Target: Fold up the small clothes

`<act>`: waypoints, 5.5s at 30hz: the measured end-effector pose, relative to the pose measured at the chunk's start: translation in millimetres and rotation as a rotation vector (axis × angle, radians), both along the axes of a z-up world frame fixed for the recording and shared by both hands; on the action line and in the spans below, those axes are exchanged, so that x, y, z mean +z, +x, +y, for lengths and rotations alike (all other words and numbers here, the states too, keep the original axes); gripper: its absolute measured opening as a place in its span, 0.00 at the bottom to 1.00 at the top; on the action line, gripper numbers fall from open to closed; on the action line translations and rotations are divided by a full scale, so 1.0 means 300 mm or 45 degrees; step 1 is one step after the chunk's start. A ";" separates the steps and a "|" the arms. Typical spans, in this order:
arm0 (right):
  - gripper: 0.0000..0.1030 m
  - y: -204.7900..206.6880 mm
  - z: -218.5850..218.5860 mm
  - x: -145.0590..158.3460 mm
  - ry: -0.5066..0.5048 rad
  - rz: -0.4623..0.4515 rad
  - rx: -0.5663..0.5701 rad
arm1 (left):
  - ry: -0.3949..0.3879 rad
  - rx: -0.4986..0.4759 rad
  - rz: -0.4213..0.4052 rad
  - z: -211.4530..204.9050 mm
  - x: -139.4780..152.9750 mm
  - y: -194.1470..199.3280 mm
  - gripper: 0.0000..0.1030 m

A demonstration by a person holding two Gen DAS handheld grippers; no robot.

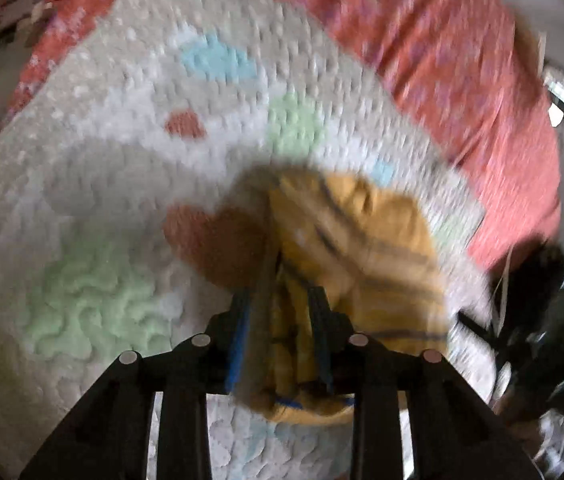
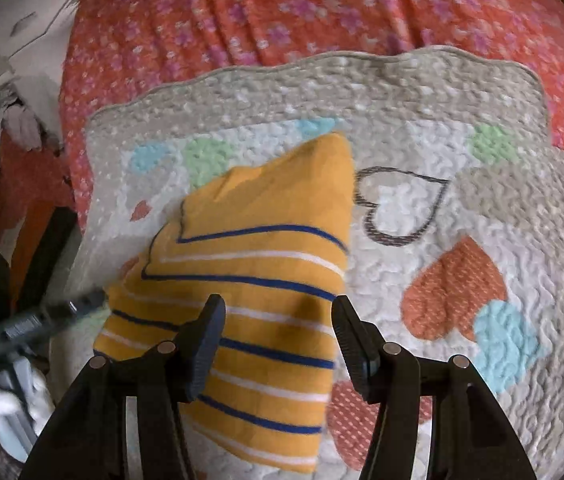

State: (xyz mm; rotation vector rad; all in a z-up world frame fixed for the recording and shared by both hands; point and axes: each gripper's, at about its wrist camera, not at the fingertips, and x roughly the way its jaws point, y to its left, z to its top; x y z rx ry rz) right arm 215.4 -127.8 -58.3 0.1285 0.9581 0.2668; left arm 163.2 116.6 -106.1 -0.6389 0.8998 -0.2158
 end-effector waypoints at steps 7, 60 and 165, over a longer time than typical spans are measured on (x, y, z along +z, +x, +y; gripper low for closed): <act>0.70 0.040 -0.127 -0.191 0.130 0.222 -0.163 | -0.022 -0.142 0.017 -0.149 -0.031 0.049 0.34; 0.50 0.341 -0.393 -0.096 0.342 0.135 -0.341 | -0.176 -0.204 0.282 -0.502 -0.102 0.338 0.42; 0.63 -0.546 -0.357 -0.103 -0.087 0.034 -0.173 | 0.763 -0.061 0.158 -0.828 0.155 -0.502 1.00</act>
